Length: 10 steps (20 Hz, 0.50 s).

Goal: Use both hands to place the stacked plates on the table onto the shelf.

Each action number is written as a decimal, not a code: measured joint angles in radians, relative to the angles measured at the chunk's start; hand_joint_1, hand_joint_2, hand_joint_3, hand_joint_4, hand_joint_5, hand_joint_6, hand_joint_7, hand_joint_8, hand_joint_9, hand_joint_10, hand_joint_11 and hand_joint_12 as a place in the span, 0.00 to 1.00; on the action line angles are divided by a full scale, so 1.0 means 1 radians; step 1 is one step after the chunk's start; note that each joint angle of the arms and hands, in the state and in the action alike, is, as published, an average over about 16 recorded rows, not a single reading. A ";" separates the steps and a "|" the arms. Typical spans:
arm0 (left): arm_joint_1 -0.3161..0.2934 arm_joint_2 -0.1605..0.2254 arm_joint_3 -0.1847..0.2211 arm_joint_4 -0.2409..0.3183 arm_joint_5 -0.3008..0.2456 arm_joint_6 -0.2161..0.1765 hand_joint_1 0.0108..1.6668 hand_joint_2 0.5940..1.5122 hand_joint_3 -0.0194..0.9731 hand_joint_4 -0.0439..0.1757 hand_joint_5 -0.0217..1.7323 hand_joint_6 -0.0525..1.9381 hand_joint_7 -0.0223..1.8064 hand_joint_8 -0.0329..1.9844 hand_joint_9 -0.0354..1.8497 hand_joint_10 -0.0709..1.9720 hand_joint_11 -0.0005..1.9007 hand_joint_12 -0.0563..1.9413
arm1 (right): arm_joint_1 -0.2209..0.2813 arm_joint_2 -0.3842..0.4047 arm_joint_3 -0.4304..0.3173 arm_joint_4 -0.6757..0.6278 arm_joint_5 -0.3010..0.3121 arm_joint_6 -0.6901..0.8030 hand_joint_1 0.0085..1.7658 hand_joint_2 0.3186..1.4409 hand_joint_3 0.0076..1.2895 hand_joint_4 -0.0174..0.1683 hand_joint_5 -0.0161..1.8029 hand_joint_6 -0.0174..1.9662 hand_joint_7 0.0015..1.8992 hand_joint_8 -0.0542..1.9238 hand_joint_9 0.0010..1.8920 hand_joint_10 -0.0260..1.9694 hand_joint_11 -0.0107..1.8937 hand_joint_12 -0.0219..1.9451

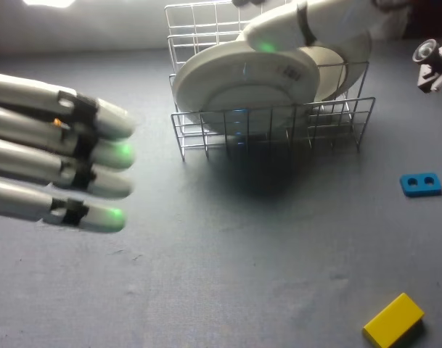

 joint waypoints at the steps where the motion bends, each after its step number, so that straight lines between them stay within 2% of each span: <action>1: 0.000 0.001 0.000 0.000 0.000 0.000 0.03 0.64 0.02 0.33 0.38 0.28 0.38 0.33 0.35 0.38 0.24 0.53 | -0.001 0.017 -0.017 -0.017 0.012 -0.002 0.31 0.66 0.00 0.09 0.52 0.29 0.52 0.34 0.50 0.35 0.38 0.66; 7: 0.001 0.002 0.001 0.004 -0.002 0.001 0.18 0.69 0.02 0.59 0.62 0.64 0.66 0.68 0.65 0.73 0.56 0.84 | -0.036 0.125 -0.124 -0.206 0.110 0.053 0.22 0.74 0.00 0.13 0.65 0.66 0.64 0.70 0.65 0.71 0.63 0.86; 10: 0.001 0.003 0.001 0.004 -0.001 0.001 0.23 0.70 0.01 0.68 0.71 0.78 0.77 0.84 0.76 0.89 0.68 0.97 | -0.049 0.161 -0.159 -0.274 0.144 0.077 0.19 0.76 0.00 0.14 0.69 0.81 0.68 0.86 0.69 0.88 0.72 0.96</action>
